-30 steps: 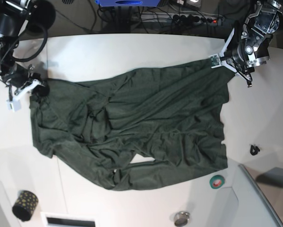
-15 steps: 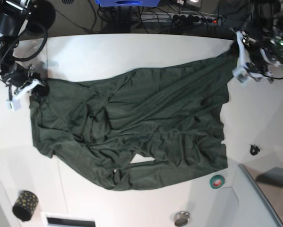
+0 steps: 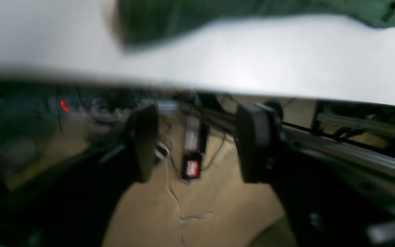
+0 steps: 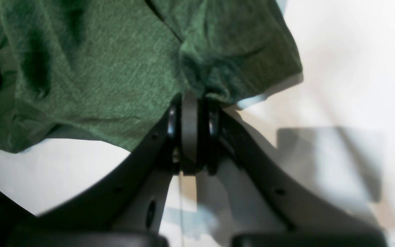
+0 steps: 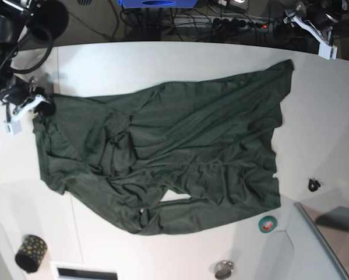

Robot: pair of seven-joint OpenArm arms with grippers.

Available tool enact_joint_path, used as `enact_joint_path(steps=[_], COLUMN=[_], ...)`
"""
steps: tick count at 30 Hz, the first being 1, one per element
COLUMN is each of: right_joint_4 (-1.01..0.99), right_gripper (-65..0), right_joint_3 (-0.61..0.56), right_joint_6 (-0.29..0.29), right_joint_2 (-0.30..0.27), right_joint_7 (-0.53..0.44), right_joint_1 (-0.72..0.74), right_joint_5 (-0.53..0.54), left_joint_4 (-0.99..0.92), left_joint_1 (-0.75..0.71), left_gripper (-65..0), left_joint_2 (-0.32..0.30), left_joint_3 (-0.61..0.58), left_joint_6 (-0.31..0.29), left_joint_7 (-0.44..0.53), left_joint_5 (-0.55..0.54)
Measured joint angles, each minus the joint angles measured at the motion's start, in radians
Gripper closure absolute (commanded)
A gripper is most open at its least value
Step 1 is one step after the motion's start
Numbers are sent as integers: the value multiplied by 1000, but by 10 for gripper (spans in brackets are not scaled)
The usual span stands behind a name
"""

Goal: Layout the t-shirt on the table in an organized manner, then fold the t-shirt properly
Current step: 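Release the corner and lift the left gripper away from the shirt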

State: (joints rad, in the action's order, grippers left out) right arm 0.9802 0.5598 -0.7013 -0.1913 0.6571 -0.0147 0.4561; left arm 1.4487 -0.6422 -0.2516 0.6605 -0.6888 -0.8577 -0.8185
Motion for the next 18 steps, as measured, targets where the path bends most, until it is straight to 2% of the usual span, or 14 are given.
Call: enact_joint_path(steps=[5, 8, 12, 18], right_joint_4=[0, 0, 0, 0], right_gripper=[-5, -5, -5, -5], right_joint_3=[0, 0, 0, 0], right_joint_6=[0, -3, -3, -3], right_joint_2=[-5, -7, -7, -6], right_joint_7=[0, 0, 0, 0], right_joint_1=[0, 0, 0, 0], right_joint_5=[-6, -7, -6, -7], left_joint_4=[-11, 0, 13, -66], left_joint_1=[41, 29, 48, 98], left_gripper=[-490, -545, -543, -541], left_joint_2=[72, 79, 77, 78], left_joint_3=[96, 138, 144, 142], left_joint_6=[0, 0, 0, 0], left_joint_7=[12, -5, 5, 3], left_joint_5=[-14, 3, -9, -2])
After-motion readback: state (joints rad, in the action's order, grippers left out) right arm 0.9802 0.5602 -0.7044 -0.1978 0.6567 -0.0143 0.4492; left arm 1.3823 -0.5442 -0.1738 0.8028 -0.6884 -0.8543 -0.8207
